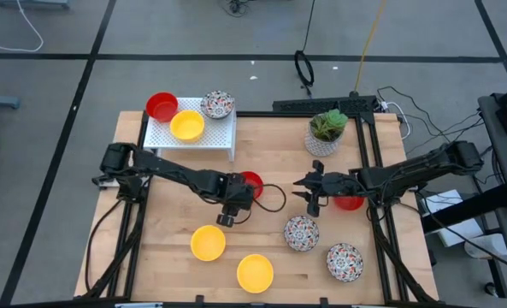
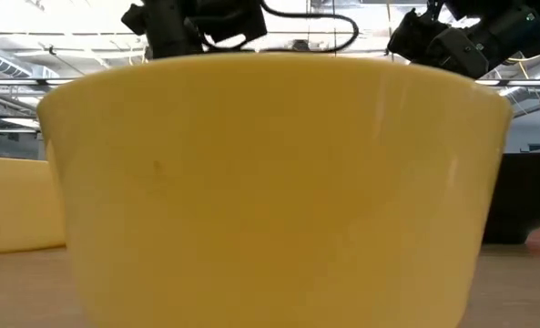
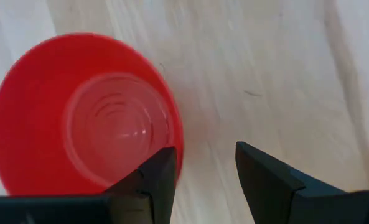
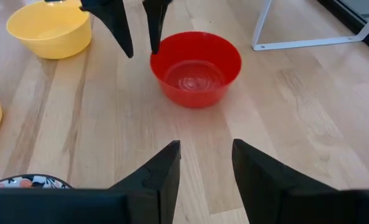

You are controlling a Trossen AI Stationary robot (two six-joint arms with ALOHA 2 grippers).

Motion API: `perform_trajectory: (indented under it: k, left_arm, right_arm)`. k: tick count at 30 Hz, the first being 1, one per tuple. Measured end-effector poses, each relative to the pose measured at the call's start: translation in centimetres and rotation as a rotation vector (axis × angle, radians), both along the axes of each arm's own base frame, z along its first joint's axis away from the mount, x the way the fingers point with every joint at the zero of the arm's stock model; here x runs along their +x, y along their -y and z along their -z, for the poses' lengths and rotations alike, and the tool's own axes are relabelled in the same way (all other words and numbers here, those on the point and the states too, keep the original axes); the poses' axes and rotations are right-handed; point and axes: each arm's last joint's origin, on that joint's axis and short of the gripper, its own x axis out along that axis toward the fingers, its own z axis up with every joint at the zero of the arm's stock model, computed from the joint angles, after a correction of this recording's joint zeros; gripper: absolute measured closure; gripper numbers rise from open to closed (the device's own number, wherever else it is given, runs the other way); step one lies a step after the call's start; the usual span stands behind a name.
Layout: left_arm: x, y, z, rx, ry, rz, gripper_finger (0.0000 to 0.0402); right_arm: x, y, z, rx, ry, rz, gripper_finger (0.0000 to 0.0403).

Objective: Pick & Place Mini bowls
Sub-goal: Stack the top red bowl on the red bowl on the shelf

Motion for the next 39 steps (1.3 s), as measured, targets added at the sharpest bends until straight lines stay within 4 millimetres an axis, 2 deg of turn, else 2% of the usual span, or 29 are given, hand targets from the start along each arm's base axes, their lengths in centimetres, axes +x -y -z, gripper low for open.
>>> perform_trajectory:
  k: [5,7,9,14,20,24,28,35,39]
  left_arm:
    - [0.4,-0.2,1.3,0.011,-0.024,-0.032,0.0236]
    - [0.4,-0.2,1.4,0.023,-0.027,-0.036,0.0249]
    - [0.4,-0.1,1.3,0.023,-0.023,-0.033,0.0279]
    - [0.4,-0.2,1.3,0.009,-0.026,-0.03,0.0384]
    - [0.2,-0.4,0.7,0.001,-0.016,-0.056,0.039]
    - [-0.3,-0.4,-1.7,-0.007,0.056,-0.05,0.0393]
    - [-1.5,-0.5,-5.5,-0.015,0.182,-0.053,0.0392]
    - [-5.4,-1.3,-12.8,0.088,0.432,-0.132,0.0385]
    - [-8.1,-2.5,-15.9,0.224,0.542,-0.266,0.0389]
  right_arm:
    - [0.0,0.0,0.0,0.0,0.0,0.001,0.0271]
    - [0.0,0.0,0.0,0.0,0.0,0.0,0.0271]
    - [0.0,0.0,0.0,0.001,0.0,0.0,0.0271]
    - [0.0,0.0,0.0,0.001,0.0,0.0,0.0271]
    - [0.0,0.0,0.0,0.001,0.0,0.0,0.0271]
    - [0.0,0.0,0.0,0.001,0.0,0.0,0.0271]
    - [0.0,0.0,0.0,0.001,0.001,0.0,0.0271]
    - [0.0,0.0,0.0,0.001,0.001,0.0,0.0271]
    - [0.0,0.0,0.0,0.001,0.001,0.0,0.0271]
